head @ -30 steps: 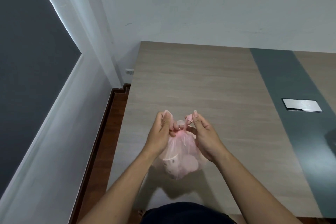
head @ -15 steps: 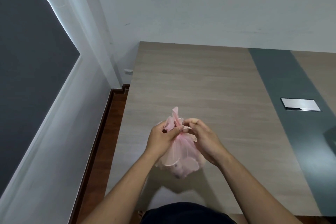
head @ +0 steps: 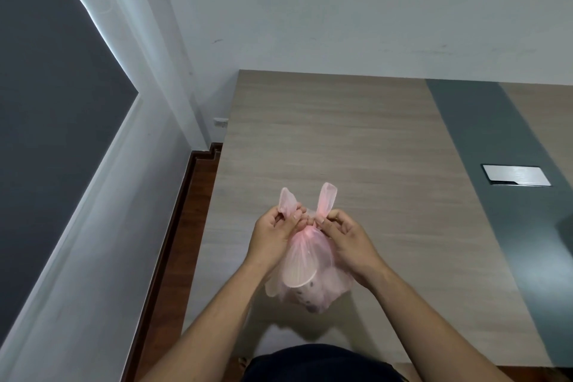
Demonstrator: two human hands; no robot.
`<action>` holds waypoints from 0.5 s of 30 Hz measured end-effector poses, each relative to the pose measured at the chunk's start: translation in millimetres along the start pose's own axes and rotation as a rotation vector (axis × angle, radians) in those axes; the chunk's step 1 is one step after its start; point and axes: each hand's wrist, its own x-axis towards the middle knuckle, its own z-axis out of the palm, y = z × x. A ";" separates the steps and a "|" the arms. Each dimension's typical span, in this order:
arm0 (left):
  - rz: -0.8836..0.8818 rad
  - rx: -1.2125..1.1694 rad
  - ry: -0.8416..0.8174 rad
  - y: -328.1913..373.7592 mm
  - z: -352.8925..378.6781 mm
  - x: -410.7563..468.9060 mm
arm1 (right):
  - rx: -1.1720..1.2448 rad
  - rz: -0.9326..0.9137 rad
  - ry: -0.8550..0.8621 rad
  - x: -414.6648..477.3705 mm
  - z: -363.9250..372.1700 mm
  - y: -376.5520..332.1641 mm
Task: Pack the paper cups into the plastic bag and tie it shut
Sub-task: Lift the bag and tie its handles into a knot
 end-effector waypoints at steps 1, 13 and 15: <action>0.009 -0.023 0.009 1.0 0.0 -0.4 | 0.043 0.010 -0.011 -0.5 -0.4 0.4; -0.211 -0.394 -0.081 19.4 7.9 7.8 | 0.101 0.038 -0.024 -2.8 -2.0 9.1; -0.197 -0.394 -0.039 18.6 7.6 6.7 | 0.179 0.058 -0.007 -1.5 -2.1 9.8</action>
